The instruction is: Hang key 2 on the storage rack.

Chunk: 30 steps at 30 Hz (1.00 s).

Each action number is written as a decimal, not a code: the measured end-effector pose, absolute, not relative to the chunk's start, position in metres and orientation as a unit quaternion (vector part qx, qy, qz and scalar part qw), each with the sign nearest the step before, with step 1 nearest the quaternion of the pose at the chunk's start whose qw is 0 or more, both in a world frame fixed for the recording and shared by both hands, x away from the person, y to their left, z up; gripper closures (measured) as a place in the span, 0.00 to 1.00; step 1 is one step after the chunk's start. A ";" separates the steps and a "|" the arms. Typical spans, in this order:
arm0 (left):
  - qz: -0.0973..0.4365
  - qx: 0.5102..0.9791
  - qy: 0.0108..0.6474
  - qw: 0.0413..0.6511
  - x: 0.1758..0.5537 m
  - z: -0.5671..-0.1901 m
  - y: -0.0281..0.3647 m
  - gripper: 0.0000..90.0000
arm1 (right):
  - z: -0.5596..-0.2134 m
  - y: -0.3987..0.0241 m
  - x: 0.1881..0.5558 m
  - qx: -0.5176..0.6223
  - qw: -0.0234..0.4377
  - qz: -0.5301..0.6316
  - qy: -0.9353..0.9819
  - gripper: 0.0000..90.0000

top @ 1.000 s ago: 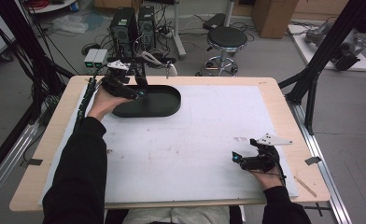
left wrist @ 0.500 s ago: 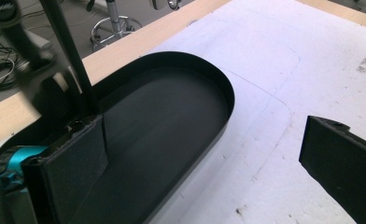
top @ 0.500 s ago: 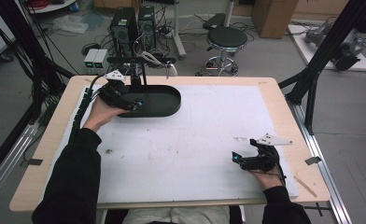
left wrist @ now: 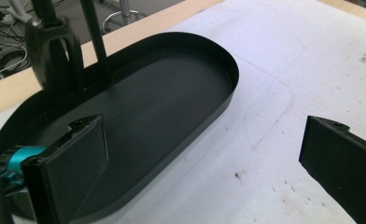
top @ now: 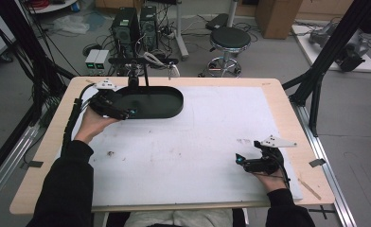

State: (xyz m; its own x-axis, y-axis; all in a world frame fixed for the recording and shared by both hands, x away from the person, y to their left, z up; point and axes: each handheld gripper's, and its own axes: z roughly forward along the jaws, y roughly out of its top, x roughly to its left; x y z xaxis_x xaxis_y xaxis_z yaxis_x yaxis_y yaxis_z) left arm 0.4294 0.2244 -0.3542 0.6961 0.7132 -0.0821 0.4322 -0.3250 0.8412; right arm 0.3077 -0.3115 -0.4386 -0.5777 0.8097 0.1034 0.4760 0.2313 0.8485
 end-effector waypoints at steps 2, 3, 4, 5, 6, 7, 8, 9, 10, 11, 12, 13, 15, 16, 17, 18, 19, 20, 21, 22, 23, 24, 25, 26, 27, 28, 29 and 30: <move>0.148 0.798 0.359 0.461 0.425 -0.357 0.229 0.02 | -0.439 -0.311 0.308 0.421 0.183 0.455 0.763 0.01; 0.146 0.797 0.360 0.462 0.423 -0.359 0.230 0.02 | -0.439 -0.311 0.307 0.422 0.182 0.455 0.763 0.01; 0.146 0.797 0.360 0.462 0.421 -0.361 0.232 0.02 | -0.439 -0.311 0.307 0.421 0.182 0.456 0.762 0.01; 0.145 0.800 0.360 0.457 0.419 -0.363 0.233 0.02 | -0.439 -0.311 0.308 0.420 0.182 0.457 0.763 0.01; 0.148 0.800 0.360 0.456 0.416 -0.364 0.233 0.02 | -0.439 -0.310 0.308 0.420 0.183 0.457 0.763 0.01; 0.147 0.800 0.360 0.456 0.414 -0.366 0.234 0.02 | -0.439 -0.310 0.307 0.421 0.182 0.456 0.763 0.01; 0.146 0.800 0.360 0.458 0.412 -0.367 0.236 0.02 | -0.439 -0.310 0.307 0.421 0.181 0.456 0.763 0.01; 0.148 0.800 0.360 0.457 0.410 -0.368 0.237 0.02 | -0.439 -0.310 0.308 0.420 0.181 0.455 0.764 0.01; 0.150 0.798 0.361 0.458 0.407 -0.370 0.238 0.02 | -0.439 -0.310 0.308 0.419 0.181 0.456 0.764 0.01; 0.151 0.797 0.362 0.459 0.405 -0.371 0.240 0.02 | -0.439 -0.309 0.308 0.418 0.181 0.456 0.764 0.01; 0.153 0.796 0.363 0.460 0.402 -0.372 0.241 0.02 | -0.439 -0.309 0.308 0.418 0.180 0.455 0.765 0.01; 0.159 0.794 0.363 0.460 0.399 -0.373 0.242 0.02 | -0.439 -0.309 0.308 0.418 0.180 0.455 0.766 0.01; 0.169 0.790 0.364 0.464 0.394 -0.375 0.246 0.02 | -0.439 -0.309 0.308 0.418 0.180 0.455 0.765 0.01; 0.172 0.786 0.366 0.467 0.391 -0.376 0.249 0.02 | -0.439 -0.309 0.308 0.418 0.180 0.455 0.765 0.01; 0.173 0.783 0.367 0.471 0.389 -0.376 0.251 0.02 | -0.439 -0.309 0.308 0.418 0.180 0.455 0.765 0.01; 0.176 0.779 0.370 0.474 0.387 -0.378 0.254 0.02 | -0.439 -0.309 0.308 0.418 0.180 0.455 0.765 0.01; 0.176 0.779 0.370 0.474 0.387 -0.378 0.254 0.02 | -0.439 -0.309 0.308 0.419 0.180 0.454 0.765 0.01; 0.179 0.775 0.375 0.475 0.383 -0.380 0.258 0.02 | -0.439 -0.309 0.308 0.420 0.180 0.454 0.765 0.01; 0.181 0.774 0.378 0.474 0.381 -0.381 0.260 0.02 | -0.439 -0.309 0.308 0.419 0.181 0.454 0.765 0.01; 0.184 0.774 0.378 0.473 0.380 -0.381 0.262 0.02 | -0.439 -0.309 0.308 0.419 0.181 0.454 0.765 0.01; 0.186 0.770 0.380 0.478 0.378 -0.381 0.263 0.02 | -0.439 -0.309 0.308 0.419 0.181 0.454 0.765 0.01; 0.188 0.768 0.380 0.479 0.376 -0.381 0.264 0.02 | -0.439 -0.309 0.309 0.419 0.181 0.454 0.765 0.01; 0.191 0.766 0.381 0.481 0.374 -0.381 0.266 0.02 | -0.439 -0.309 0.308 0.419 0.181 0.454 0.765 0.01; 0.193 0.766 0.383 0.479 0.372 -0.381 0.267 0.02 | -0.439 -0.309 0.308 0.419 0.182 0.454 0.765 0.01; 0.193 0.767 0.385 0.476 0.371 -0.383 0.269 0.02 | -0.439 -0.309 0.308 0.419 0.182 0.454 0.765 0.01; 0.192 0.766 0.386 0.476 0.370 -0.384 0.270 0.02 | -0.439 -0.309 0.308 0.419 0.181 0.454 0.765 0.01; 0.190 0.765 0.389 0.477 0.369 -0.385 0.271 0.02 | -0.439 -0.309 0.308 0.419 0.181 0.454 0.765 0.01; 0.190 0.765 0.390 0.477 0.368 -0.386 0.272 0.02 | -0.439 -0.309 0.308 0.419 0.180 0.454 0.765 0.01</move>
State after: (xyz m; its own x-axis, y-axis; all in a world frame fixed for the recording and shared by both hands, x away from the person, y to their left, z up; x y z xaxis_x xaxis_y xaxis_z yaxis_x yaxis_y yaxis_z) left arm 0.3676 0.2720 -0.3862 0.6234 0.7777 -0.0810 0.4153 -0.2415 0.8771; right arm 0.3080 -0.3091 -0.4391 -0.5837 0.8052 0.1047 0.4772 0.2358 0.8466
